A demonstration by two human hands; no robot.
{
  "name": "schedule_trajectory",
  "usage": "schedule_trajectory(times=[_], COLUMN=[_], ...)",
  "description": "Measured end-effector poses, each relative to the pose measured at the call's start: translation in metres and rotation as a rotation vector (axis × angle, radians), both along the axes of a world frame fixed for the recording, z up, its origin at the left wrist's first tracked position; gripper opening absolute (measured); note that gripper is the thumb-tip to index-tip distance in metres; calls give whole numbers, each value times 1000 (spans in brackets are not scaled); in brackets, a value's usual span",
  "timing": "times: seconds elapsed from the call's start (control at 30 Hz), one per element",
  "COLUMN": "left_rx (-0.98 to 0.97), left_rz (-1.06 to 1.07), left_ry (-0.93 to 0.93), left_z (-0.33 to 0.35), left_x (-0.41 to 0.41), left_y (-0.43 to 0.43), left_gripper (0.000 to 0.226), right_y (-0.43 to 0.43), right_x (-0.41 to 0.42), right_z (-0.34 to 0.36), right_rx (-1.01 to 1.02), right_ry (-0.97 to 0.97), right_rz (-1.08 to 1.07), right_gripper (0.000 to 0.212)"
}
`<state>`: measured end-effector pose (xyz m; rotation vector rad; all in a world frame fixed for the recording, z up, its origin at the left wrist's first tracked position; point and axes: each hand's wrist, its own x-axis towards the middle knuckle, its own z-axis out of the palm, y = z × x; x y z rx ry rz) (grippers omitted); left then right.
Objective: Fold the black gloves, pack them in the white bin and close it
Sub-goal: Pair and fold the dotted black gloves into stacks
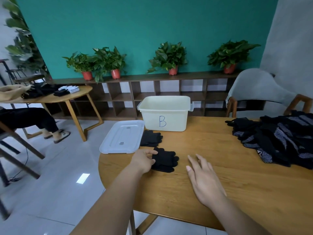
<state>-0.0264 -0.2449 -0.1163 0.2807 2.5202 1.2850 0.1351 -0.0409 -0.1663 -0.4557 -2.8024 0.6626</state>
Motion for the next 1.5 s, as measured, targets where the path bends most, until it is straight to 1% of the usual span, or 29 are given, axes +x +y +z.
schedule_trajectory(times=[0.07,0.13,0.33,0.43,0.53,0.57,0.6,0.67,0.73,0.8,0.93,1.0,1.07,1.13,1.2,1.23,1.27,1.3,1.4,1.43,1.5], left_rx=[28,28,122,176,277,281,244,93,6,1,19,-19,-117,-267,-396,-434,-460,-487,-656,-693,-717], left_rz=[-31,-84,-167,-139,-17,26,56,89,122,154,163,150,125,93,44,9,-37,-90,-284,-321,-338], left_ry=[-37,-19,206,258,240,230,225,211,158,150,198,236,311,446,621,679,697,675,479,448,448], left_z=[4,7,27,41,52,50,46,30,13,4,2,3,-1,-7,-11,-11,-13,-15,-25,-28,-29], left_x=[-7,-13,-37,-59,-78,-84,-90,-103,-110,-115,-121,-120,-119,-117,-114,-111,-109,-107,-100,-98,-97], left_y=[-3,-3,8,16,23,24,25,25,23,22,26,28,29,30,31,32,33,34,35,34,30], left_gripper=[34,35,33,36,37,36,36,39,42,42,41,41,43,44,40,39,40,44,73,79,82], right_y=[-1,-2,-2,-3,-2,-2,-3,-3,-3,-3,-3,-3,-3,-4,-3,-3,-3,-3,-4,-4,-4], right_x=[0,0,0,0,-2,-2,-3,-4,-5,-7,-10,-11,-10,-10,-10,-10,-10,-10,-10,-10,-10], right_z=[0,0,2,3,4,4,4,3,5,8,10,10,10,10,8,8,8,8,8,7,6], right_rx=[-2,7,29,42,24,18,16,18,32,49,72,79,83,85,87,88,91,95,107,107,102], right_ry=[-6,-6,-14,-25,-34,-41,-49,-58,-70,-90,-117,-123,-117,-107,-103,-101,-101,-100,-95,-93,-84], right_rz=[2,-1,-13,-20,-20,-21,-23,-29,-37,-44,-41,-40,-39,-38,-37,-36,-34,-33,-36,-39,-41], right_gripper=[67,67,67,67,67,67,67,66,65,66,67,68,75,81,78,76,74,74,71,70,68])
